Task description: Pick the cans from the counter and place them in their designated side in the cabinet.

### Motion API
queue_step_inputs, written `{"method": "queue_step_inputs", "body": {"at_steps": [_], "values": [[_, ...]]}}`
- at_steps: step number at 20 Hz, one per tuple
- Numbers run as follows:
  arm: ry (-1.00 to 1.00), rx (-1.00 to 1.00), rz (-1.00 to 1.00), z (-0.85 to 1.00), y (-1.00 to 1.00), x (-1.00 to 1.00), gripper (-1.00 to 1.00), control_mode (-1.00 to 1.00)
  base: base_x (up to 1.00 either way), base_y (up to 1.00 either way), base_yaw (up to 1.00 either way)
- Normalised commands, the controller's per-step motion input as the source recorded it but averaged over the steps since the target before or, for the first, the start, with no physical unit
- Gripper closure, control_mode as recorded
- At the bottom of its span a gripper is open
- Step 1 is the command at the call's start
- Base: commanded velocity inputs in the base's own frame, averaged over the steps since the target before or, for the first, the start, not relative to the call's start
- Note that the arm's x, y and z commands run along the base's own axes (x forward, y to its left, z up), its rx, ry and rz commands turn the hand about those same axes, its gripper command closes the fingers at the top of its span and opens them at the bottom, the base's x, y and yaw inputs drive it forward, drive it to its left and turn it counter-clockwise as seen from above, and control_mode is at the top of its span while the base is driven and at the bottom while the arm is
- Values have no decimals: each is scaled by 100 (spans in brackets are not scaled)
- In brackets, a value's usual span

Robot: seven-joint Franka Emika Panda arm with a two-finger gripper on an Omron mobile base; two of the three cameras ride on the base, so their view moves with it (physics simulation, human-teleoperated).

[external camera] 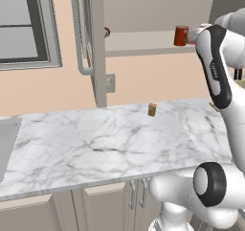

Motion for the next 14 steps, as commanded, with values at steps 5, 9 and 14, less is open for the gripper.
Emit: {"method": "queue_step_inputs", "body": {"at_steps": [5, 9, 14], "values": [[-4, 0, 0, -2, 18, -76, -100, -100, 0, 0, 0], [-3, 0, 0, -4, 25, -71, -100, -100, 0, 0, 0], [0, 0, 0, -7, 19, -68, -100, -100, 0, 0, 0]]}}
